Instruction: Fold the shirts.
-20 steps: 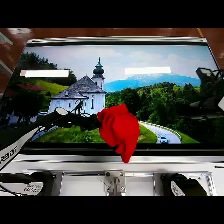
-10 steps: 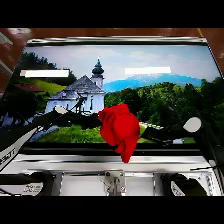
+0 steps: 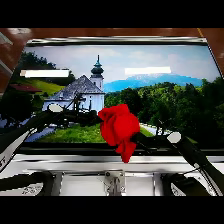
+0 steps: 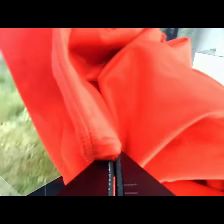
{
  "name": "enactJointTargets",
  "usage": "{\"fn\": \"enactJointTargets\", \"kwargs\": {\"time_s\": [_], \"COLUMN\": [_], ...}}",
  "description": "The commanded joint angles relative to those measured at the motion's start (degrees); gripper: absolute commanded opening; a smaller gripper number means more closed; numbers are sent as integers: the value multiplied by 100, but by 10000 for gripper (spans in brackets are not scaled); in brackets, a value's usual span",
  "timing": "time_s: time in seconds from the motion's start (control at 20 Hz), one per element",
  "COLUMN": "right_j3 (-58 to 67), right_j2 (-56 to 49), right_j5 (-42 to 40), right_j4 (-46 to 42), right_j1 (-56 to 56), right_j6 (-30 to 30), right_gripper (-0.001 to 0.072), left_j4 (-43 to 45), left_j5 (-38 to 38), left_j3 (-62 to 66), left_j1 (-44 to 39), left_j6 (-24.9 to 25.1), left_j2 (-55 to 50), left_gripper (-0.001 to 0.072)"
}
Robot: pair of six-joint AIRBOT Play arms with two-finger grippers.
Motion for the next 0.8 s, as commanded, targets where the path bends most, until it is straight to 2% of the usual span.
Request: {"fn": "enactJointTargets", "kwargs": {"time_s": [0.0, 0.05, 0.1, 0.15, 0.3, 0.5, 0.6, 0.75], "right_j3": [-66, -59, -42, -4, 306, 1294, 2039, 3254], "right_j2": [-682, -831, -879, -850, -398, 723, 1353, 2041], "right_j5": [-518, -579, -570, -503, -103, 1003, 1202, 1075], "right_j4": [1316, 1585, 1696, 1646, 621, -931, -1370, -1519], "right_j1": [328, 444, 474, 474, 367, -262, -654, -1134], "right_j6": [-704, -979, -1027, -1054, -1123, -1108, -1036, -1012], "right_gripper": [598, 303, 96, 59, 59, 58, 58, 58], "left_j4": [0, 0, 2, 2, 74, 131, 131, 131], "left_j5": [-9, -11, -11, -7, -11, -15, -15, -7], "left_j3": [7, 7, 7, 9, 184, 890, 1438, 2433], "left_j1": [24, 50, 98, 177, 551, 1054, 1231, 1401], "left_j6": [4, 4, 7, 9, 197, 199, 197, 199], "left_j2": [92, 92, 107, 140, 372, 1016, 1429, 2020], "left_gripper": [38, 38, 39, 38, 37, 37, 36, 36]}}
